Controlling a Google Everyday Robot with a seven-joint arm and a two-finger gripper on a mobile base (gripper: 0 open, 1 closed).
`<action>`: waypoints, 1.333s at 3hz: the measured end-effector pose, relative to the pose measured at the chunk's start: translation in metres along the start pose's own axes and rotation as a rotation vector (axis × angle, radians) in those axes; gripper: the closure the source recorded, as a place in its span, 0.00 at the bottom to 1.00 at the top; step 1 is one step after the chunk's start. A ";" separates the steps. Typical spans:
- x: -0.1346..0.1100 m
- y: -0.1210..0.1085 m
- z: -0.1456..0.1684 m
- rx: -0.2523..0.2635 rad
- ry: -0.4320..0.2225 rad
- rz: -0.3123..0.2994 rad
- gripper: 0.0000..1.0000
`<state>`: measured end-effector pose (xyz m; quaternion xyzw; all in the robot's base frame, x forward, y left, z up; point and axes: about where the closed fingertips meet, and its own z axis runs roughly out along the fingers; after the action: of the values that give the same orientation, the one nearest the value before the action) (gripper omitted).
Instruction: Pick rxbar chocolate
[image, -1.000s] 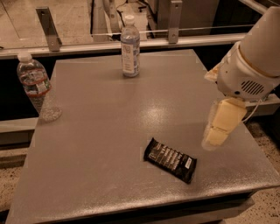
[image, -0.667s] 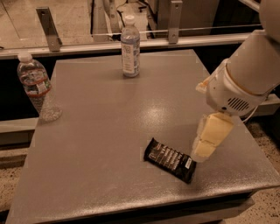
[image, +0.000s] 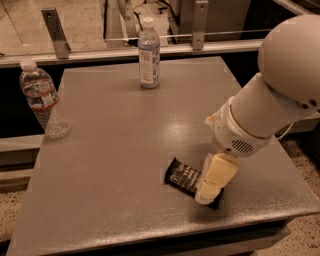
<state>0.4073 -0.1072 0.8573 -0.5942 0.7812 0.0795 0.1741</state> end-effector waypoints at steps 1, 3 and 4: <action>-0.007 0.006 0.016 -0.003 -0.008 0.006 0.00; -0.017 0.020 0.037 0.005 -0.022 0.006 0.41; -0.017 0.023 0.042 0.004 -0.029 0.013 0.64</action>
Offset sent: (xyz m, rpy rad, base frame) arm -0.0055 0.0361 -0.0372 0.0307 -0.0032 -0.0243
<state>0.3969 -0.0717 0.8231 -0.5877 0.7826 0.0877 0.1858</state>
